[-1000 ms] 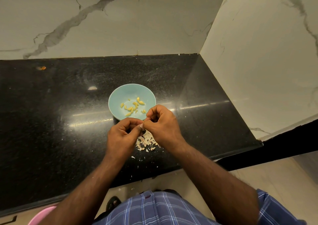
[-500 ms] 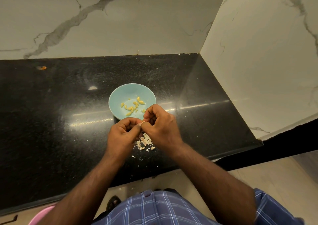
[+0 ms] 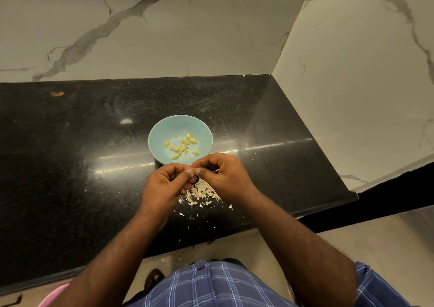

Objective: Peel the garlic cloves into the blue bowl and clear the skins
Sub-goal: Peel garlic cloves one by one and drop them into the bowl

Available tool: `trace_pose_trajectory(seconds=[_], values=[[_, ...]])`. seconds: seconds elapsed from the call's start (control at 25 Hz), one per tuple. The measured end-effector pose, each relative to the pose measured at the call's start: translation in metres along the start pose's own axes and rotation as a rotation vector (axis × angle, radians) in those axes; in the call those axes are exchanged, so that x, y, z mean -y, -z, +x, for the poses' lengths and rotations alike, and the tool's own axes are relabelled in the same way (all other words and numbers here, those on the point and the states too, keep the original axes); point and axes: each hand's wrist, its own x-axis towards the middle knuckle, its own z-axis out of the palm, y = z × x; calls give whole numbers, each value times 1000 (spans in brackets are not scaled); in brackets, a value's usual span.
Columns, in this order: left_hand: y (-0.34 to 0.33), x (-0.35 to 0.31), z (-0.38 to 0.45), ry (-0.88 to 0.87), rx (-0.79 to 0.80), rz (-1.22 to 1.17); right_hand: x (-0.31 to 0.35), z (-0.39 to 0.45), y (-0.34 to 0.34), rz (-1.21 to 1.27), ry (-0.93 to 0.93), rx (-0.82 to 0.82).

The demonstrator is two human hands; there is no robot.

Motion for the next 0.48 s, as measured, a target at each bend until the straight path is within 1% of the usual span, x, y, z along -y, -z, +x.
trace_pose_trajectory(seconds=[0.08,0.2,0.4,0.48], values=[[1,1,1,-1,1,8,-2,1,0,68,-54,27],[-1,2,-1,-4,21,9,-5,0,0,121,-82,43],[1,0,-3,63,114,-32,-8,-2,3,56,-16,75],[2,-1,-3,106,144,-73,-10,-3,2,123,-33,95]])
